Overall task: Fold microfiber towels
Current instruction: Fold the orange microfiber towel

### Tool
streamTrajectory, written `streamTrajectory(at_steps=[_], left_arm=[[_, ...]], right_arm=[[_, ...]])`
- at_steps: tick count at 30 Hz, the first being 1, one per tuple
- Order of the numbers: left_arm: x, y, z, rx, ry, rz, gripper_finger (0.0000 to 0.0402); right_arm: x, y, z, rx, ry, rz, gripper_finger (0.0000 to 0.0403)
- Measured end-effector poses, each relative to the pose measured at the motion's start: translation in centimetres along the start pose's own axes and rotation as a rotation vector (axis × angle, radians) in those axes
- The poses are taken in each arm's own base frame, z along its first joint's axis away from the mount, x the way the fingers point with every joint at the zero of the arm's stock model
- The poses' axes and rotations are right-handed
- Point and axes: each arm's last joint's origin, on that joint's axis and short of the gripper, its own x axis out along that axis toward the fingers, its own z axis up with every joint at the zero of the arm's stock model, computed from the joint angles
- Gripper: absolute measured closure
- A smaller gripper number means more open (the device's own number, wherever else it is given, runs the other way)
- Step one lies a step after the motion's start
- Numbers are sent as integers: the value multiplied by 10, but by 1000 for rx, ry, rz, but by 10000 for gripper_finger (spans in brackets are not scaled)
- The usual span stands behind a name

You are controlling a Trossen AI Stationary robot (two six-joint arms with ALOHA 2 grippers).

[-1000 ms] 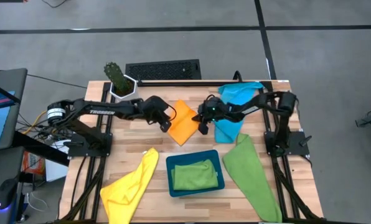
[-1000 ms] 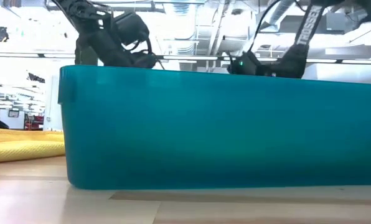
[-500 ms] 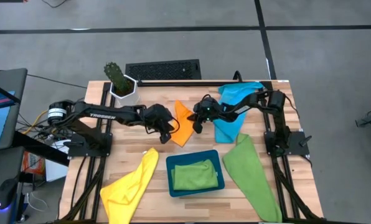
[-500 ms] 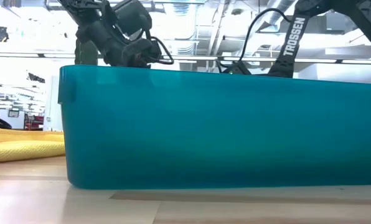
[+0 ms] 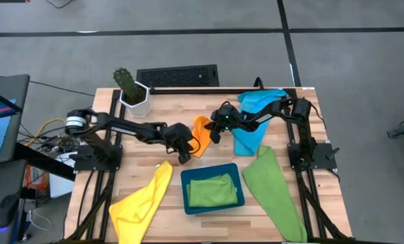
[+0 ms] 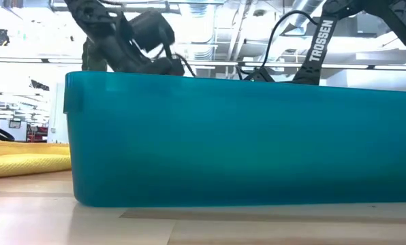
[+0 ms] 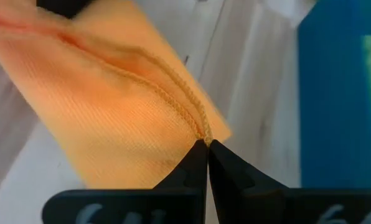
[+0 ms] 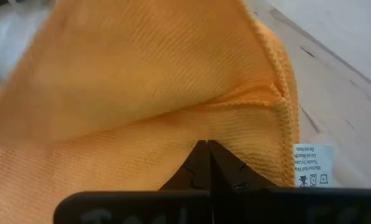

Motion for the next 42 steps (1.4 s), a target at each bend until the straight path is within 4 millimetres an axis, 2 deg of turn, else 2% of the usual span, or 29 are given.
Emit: streamTrajectory(at_steps=[8,17,21,24,27,30,33,37,42], left_arm=[[25,2,-9,-60,60,-10,401],[34,-6,-14,-64,68,-20,402],[35,-8,-14,-67,51,-7,401],[35,-9,-13,-72,40,-8,401],[35,-9,-13,-72,37,-9,401],[35,-9,-13,-72,39,-8,401],[35,-8,-13,-72,42,-7,401],[35,-8,-14,-73,43,-6,401],[35,-8,-13,-73,41,1,401]], right_arm=[[-5,-1,5,4,-2,-4,386],[-39,-5,49,-55,-152,-28,381],[-50,6,67,-121,-242,35,381],[-45,20,77,-195,-248,64,380],[-23,29,82,-229,-177,93,385],[-2,31,84,-252,-91,104,388],[7,31,88,-298,-9,108,386],[8,30,85,-346,128,107,388],[-9,25,87,-342,224,82,395]])
